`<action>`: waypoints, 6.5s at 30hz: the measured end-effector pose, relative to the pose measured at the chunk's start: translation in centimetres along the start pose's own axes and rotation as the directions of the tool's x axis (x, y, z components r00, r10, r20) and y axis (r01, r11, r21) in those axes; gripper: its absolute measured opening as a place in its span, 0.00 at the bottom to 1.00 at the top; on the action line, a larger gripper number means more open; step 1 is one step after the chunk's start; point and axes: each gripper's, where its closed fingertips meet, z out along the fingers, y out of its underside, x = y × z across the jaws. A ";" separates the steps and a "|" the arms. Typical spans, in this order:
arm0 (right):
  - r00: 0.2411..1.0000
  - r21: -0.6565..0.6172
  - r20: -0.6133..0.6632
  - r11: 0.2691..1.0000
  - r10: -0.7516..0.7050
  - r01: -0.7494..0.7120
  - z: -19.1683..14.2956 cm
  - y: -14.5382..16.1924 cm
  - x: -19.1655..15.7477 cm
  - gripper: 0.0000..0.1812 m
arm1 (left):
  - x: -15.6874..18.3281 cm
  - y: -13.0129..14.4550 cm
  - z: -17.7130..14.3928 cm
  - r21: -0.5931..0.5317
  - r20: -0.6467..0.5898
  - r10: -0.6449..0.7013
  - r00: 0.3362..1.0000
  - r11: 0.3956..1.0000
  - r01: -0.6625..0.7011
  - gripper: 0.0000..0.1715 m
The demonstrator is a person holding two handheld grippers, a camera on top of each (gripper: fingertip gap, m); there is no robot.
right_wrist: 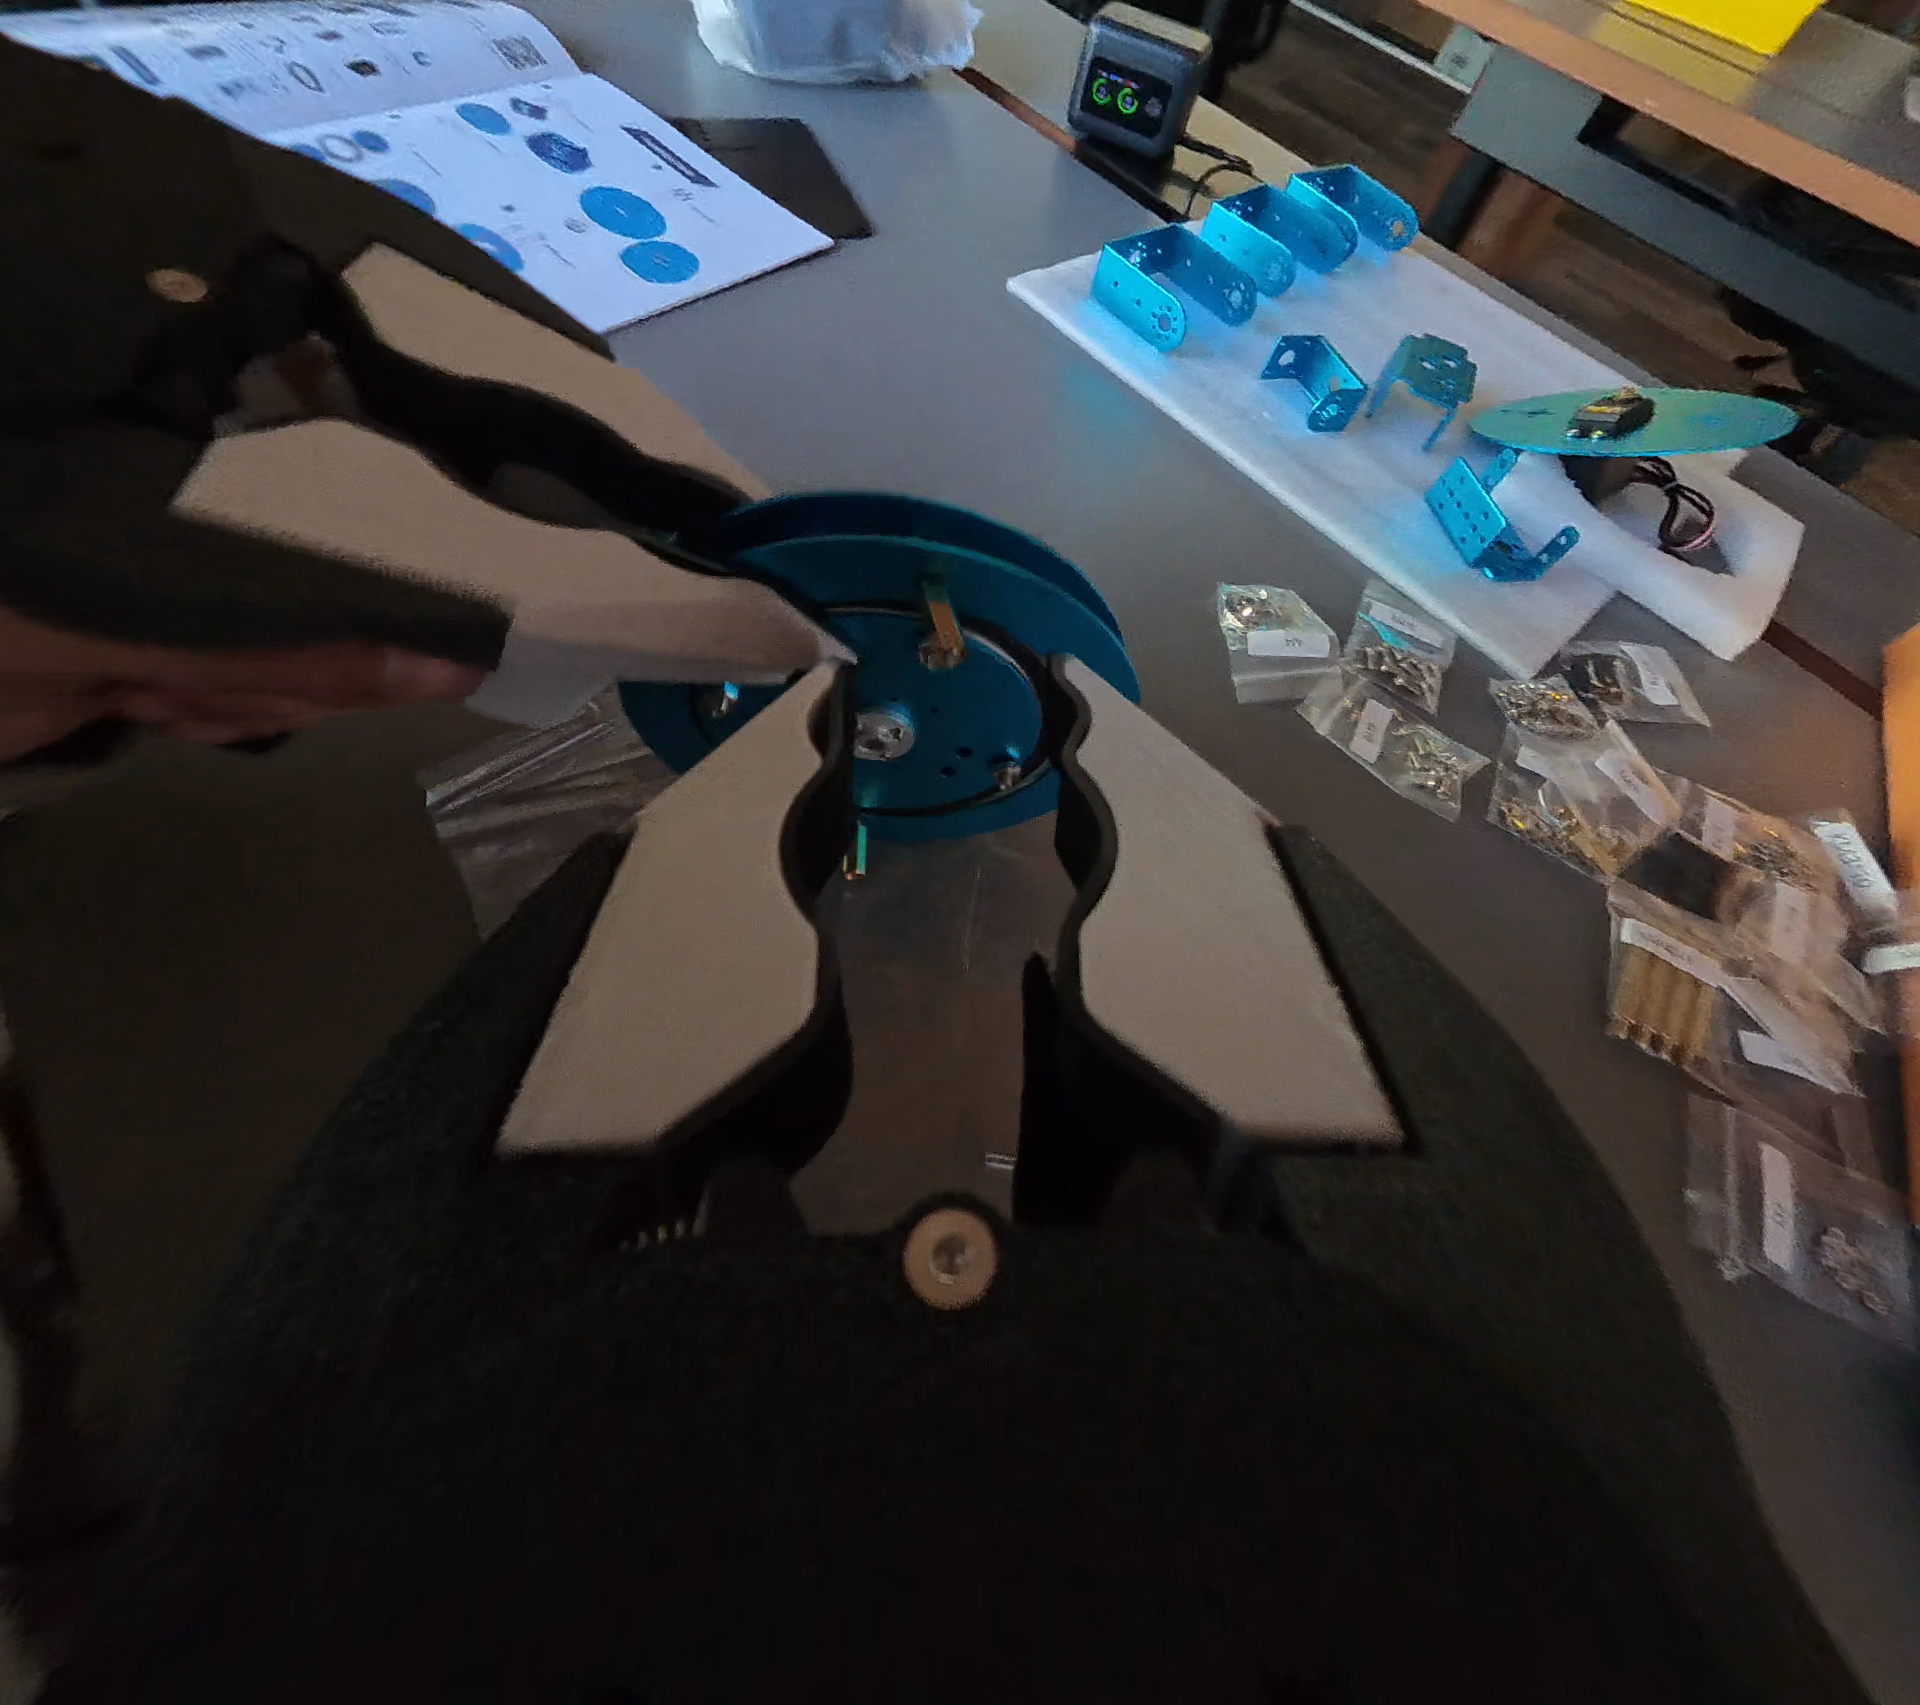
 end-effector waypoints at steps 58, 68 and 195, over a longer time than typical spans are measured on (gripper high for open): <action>0.655 -0.042 0.094 0.655 -0.750 0.755 1.0 -0.8 0.2 0.03 | -0.3 -1.3 0.1 0.015 -0.728 0.515 0.452 0.672 -0.740 0.02; 0.544 -0.212 -0.031 0.537 -0.839 0.816 1.3 -0.6 2.0 0.02 | -0.3 -1.7 1.4 -0.033 -0.770 0.442 0.459 0.692 -0.721 0.01; 0.230 -0.836 0.507 0.539 0.831 -0.103 -5.4 -4.3 -2.4 0.02 | 2.1 -7.5 -2.4 0.190 0.300 0.953 0.036 -0.023 -0.981 0.02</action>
